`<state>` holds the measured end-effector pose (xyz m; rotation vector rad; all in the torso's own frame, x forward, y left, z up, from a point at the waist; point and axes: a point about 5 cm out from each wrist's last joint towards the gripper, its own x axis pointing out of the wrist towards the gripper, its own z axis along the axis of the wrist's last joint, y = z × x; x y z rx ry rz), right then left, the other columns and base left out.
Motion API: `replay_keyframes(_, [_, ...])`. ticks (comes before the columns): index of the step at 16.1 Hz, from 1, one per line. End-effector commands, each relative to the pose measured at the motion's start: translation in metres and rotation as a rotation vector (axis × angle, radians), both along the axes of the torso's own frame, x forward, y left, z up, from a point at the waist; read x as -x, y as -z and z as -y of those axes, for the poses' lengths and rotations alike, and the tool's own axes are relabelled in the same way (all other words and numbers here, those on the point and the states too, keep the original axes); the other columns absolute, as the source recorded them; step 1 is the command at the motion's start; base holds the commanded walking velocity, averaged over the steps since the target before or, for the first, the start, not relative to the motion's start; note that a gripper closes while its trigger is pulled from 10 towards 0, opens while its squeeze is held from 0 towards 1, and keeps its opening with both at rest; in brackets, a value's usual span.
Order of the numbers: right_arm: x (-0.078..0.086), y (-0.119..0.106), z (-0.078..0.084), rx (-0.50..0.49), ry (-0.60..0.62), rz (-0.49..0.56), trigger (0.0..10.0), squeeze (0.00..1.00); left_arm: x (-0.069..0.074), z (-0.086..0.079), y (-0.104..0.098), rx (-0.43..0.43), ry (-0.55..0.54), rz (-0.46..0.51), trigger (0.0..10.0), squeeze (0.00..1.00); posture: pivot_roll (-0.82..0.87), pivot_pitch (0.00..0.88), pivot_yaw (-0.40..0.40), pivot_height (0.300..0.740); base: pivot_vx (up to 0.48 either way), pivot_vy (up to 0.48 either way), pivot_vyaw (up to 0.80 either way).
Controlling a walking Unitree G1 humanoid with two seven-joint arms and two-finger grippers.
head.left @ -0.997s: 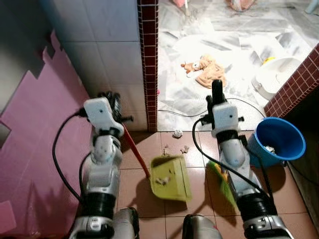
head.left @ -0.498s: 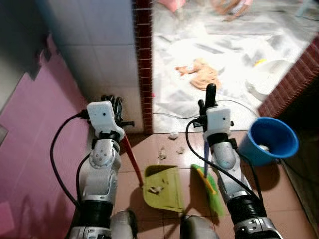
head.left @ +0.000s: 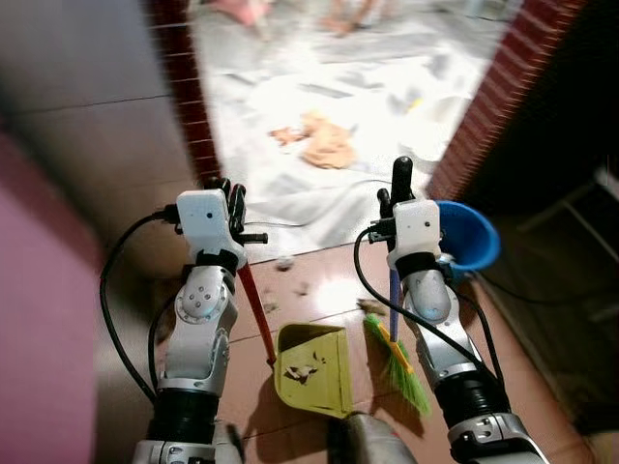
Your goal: Sweep floor
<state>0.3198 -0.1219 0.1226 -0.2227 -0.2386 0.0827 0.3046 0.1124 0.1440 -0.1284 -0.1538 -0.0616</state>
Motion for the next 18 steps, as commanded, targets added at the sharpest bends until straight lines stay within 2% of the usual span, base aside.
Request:
replay_keyframes(1, [-0.003,-0.004,0.001,0.010,-0.005,0.011,10.0,0.00,0.001,0.007,-0.017,0.025,0.026,0.070,10.0,0.00,-0.03,0.058,0.010,0.740,0.000,-0.371,-0.51])
replay_keyframes(6, [-0.004,-0.004,-0.001,-0.006,-0.014,0.000,10.0,0.00,0.001,0.010,-0.019,0.024,0.038,0.071,10.0,0.00,-0.03,0.051,0.017,0.740,0.000,-0.373,-0.51])
replay_keyframes(10, [-0.005,-0.003,-0.003,-0.002,-0.021,-0.003,10.0,0.00,-0.003,0.008,-0.034,0.047,0.022,0.092,10.0,0.00,-0.03,0.060,0.017,0.740,0.000,-0.373,-0.51])
replay_keyframes(13, [-0.006,-0.002,-0.002,0.003,-0.024,-0.012,10.0,0.00,-0.006,0.002,-0.040,0.064,-0.003,0.097,10.0,0.00,-0.04,0.058,0.018,0.740,0.000,-0.309,-0.51])
replay_keyframes(15, [-0.006,-0.002,0.000,0.009,-0.016,-0.011,10.0,0.00,-0.007,-0.002,-0.039,0.068,-0.022,0.093,10.0,0.00,-0.04,0.058,0.020,0.740,0.000,0.000,-0.51])
replay_keyframes(18, [-0.006,-0.002,0.004,0.020,-0.002,-0.004,10.0,0.00,-0.009,-0.020,-0.045,0.037,-0.133,0.125,10.0,0.00,-0.04,0.059,0.020,0.740,0.000,0.000,-0.32])
